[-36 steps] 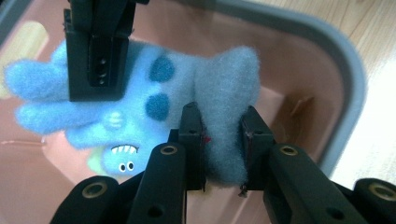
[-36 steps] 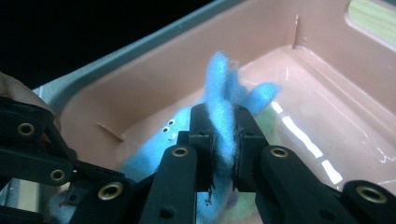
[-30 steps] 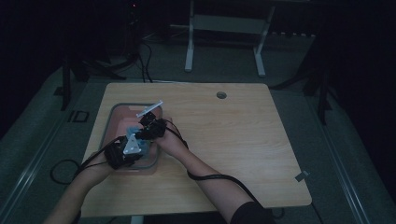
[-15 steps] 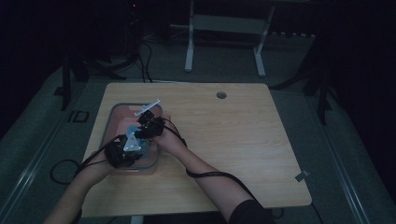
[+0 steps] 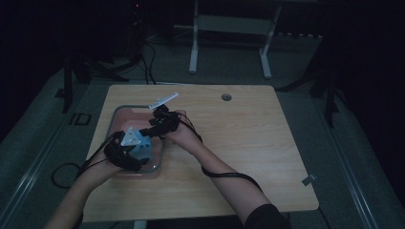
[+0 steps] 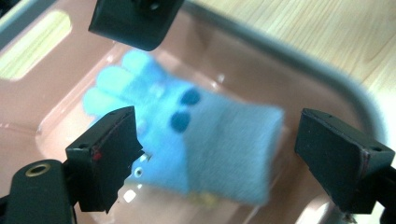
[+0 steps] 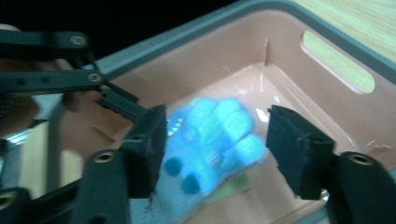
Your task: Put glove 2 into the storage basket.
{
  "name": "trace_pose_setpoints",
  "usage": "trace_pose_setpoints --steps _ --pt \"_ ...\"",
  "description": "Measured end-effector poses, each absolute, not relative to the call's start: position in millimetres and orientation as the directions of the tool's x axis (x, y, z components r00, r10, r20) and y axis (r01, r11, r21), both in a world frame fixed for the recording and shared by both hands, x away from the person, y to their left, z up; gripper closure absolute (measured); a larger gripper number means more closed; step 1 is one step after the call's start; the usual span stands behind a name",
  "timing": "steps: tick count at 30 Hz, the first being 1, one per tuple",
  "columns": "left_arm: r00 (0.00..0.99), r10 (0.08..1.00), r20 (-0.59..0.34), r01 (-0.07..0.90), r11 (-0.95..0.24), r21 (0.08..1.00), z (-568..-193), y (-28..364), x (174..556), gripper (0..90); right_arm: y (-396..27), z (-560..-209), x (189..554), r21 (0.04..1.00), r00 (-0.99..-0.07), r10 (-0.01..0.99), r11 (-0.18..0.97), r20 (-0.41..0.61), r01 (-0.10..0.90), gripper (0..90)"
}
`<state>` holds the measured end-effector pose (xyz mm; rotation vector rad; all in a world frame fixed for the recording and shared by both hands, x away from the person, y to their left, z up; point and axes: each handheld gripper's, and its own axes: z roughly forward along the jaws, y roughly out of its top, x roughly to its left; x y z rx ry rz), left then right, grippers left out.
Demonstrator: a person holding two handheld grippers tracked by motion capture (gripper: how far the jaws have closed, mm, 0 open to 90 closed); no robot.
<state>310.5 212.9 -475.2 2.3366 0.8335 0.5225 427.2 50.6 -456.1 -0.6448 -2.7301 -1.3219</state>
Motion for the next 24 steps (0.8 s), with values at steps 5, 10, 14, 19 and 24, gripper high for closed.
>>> trace_pose_setpoints --steps 5,10,14,19,24 --pt "0.722 0.672 0.163 0.412 -0.608 0.679 -468.0 201.2 309.0 9.3 36.5 -449.0 418.6 0.762 -0.931 0.298 0.546 0.214 0.349 25.5" --pt "0.728 0.666 0.16 0.402 -0.604 0.688 -464.4 189.6 308.9 9.3 23.1 -447.8 412.7 0.783 -0.941 0.272 0.534 0.199 0.32 18.9" --pt "0.74 0.656 0.153 0.393 -0.605 0.692 -463.3 180.6 308.4 9.3 9.8 -451.6 410.9 0.78 -0.939 0.281 0.535 0.197 0.323 18.2" --pt "0.756 0.638 0.147 0.371 -0.603 0.706 -458.2 169.4 306.6 9.3 -10.4 -455.3 411.1 0.783 -0.937 0.299 0.532 0.182 0.322 17.6" --pt "0.764 0.627 0.154 0.35 -0.602 0.718 -456.0 155.2 305.1 8.4 -30.3 -454.0 411.2 0.793 -0.934 0.318 0.523 0.161 0.314 17.8"
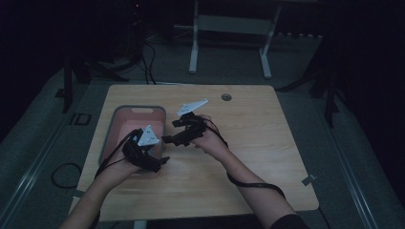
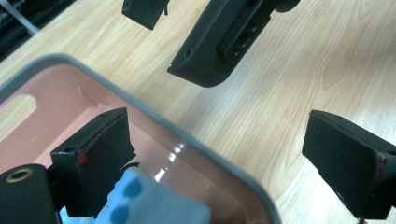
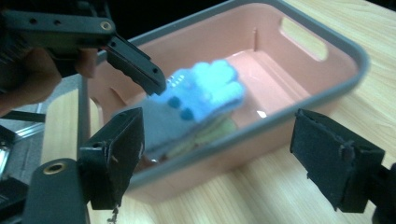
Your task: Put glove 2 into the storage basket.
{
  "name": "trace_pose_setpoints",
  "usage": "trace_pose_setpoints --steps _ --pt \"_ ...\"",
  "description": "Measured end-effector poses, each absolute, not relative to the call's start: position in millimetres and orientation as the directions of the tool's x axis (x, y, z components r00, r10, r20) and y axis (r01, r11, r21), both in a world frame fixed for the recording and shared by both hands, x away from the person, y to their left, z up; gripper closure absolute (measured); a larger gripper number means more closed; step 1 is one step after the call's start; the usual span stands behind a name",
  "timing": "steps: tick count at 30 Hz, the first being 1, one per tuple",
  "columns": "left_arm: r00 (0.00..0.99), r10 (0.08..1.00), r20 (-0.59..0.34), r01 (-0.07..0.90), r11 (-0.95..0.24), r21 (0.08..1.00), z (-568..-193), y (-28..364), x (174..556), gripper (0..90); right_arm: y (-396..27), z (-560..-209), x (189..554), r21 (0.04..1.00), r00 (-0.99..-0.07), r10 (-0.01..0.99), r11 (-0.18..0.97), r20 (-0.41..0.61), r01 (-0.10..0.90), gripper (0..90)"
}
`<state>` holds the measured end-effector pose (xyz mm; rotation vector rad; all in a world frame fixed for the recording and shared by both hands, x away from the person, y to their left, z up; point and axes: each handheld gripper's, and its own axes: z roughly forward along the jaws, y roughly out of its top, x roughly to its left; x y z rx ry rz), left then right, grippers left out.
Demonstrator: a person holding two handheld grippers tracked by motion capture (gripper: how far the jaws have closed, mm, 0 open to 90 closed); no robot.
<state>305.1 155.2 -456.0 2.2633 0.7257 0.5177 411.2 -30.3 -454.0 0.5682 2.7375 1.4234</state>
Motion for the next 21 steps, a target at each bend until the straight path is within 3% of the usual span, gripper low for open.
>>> trace_pose_setpoints --steps 8,21 --pt "0.782 0.61 0.128 0.342 -0.592 0.73 -458.7 136.2 305.7 2.7 -60.7 -457.7 412.3 0.788 -0.929 0.346 0.533 0.131 0.31 17.9" --pt "0.828 0.553 0.088 0.317 -0.592 0.741 -469.3 106.6 305.4 2.7 -106.1 -474.6 410.2 0.779 -0.914 0.377 0.525 0.149 0.343 17.8"
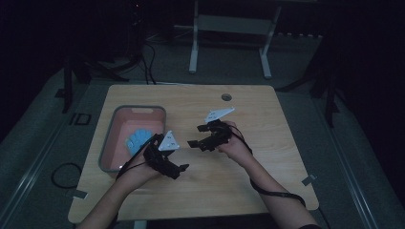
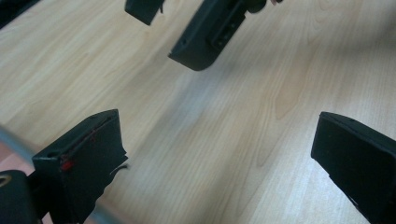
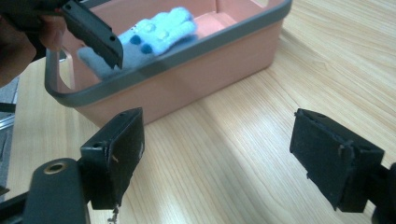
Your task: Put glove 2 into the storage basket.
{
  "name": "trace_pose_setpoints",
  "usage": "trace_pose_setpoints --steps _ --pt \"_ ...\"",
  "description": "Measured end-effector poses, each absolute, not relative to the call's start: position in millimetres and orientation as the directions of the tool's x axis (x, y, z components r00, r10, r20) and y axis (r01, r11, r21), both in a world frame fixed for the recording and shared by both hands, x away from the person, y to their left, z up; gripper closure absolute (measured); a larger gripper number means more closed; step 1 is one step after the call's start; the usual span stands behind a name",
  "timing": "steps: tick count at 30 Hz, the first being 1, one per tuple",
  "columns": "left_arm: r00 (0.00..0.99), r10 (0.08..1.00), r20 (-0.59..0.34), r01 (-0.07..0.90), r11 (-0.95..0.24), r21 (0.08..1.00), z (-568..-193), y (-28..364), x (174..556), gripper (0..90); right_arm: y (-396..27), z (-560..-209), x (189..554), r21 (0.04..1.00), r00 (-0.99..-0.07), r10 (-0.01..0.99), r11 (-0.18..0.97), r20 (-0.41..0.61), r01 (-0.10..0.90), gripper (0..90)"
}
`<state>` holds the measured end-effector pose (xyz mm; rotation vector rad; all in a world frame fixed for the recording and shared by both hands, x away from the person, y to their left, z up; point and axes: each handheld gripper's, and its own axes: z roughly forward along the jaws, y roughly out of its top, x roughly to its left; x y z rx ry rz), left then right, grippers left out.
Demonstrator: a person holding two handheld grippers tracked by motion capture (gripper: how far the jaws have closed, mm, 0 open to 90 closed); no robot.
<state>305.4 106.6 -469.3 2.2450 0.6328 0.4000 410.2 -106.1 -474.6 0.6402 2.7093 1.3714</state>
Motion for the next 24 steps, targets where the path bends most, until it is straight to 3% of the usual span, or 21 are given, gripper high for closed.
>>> trace_pose_setpoints --steps 24 --pt "0.899 0.436 0.042 0.254 -0.599 0.76 -501.4 52.1 296.2 2.7 -170.0 -509.9 381.1 0.768 -0.903 0.406 0.53 0.144 0.361 17.3"
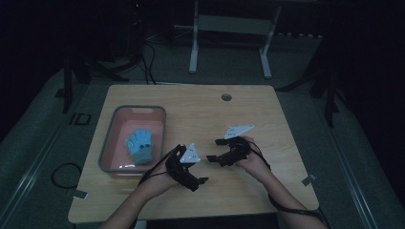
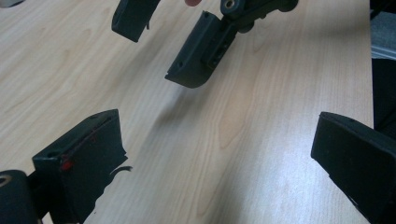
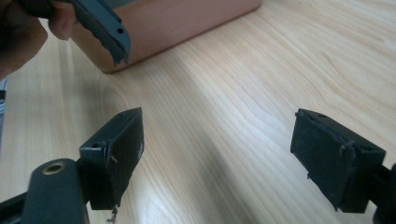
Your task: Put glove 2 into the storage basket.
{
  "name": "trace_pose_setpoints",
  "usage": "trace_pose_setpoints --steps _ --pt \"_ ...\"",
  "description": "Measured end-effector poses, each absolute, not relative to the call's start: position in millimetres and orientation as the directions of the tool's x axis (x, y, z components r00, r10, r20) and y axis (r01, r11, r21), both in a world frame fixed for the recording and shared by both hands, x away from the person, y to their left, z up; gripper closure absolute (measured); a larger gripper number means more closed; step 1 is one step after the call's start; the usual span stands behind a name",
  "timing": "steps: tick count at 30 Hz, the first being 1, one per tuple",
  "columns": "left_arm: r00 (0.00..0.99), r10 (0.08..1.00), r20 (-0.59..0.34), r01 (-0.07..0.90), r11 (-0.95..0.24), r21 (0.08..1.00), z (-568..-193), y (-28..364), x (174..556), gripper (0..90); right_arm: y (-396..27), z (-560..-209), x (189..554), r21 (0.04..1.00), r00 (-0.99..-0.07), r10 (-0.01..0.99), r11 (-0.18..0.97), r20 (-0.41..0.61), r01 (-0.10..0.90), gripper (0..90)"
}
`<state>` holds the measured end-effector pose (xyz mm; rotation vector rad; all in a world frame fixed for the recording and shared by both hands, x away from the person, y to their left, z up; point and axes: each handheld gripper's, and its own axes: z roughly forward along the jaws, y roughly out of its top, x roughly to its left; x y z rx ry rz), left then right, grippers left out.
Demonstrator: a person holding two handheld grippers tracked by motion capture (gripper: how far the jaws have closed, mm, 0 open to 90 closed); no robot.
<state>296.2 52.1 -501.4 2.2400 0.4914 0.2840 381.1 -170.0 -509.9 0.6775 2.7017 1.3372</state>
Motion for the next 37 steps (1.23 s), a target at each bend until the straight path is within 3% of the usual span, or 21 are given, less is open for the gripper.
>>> trace_pose_setpoints --steps 14,37 --pt "0.915 0.402 0.031 0.232 -0.589 0.774 -526.7 36.8 292.4 2.8 -194.9 -541.6 370.2 0.761 -0.888 0.425 0.514 0.175 0.396 17.3" --pt "0.926 0.377 0.003 0.241 -0.598 0.764 -548.9 31.1 286.5 2.8 -223.7 -557.5 351.6 0.761 -0.877 0.453 0.509 0.161 0.403 15.6"
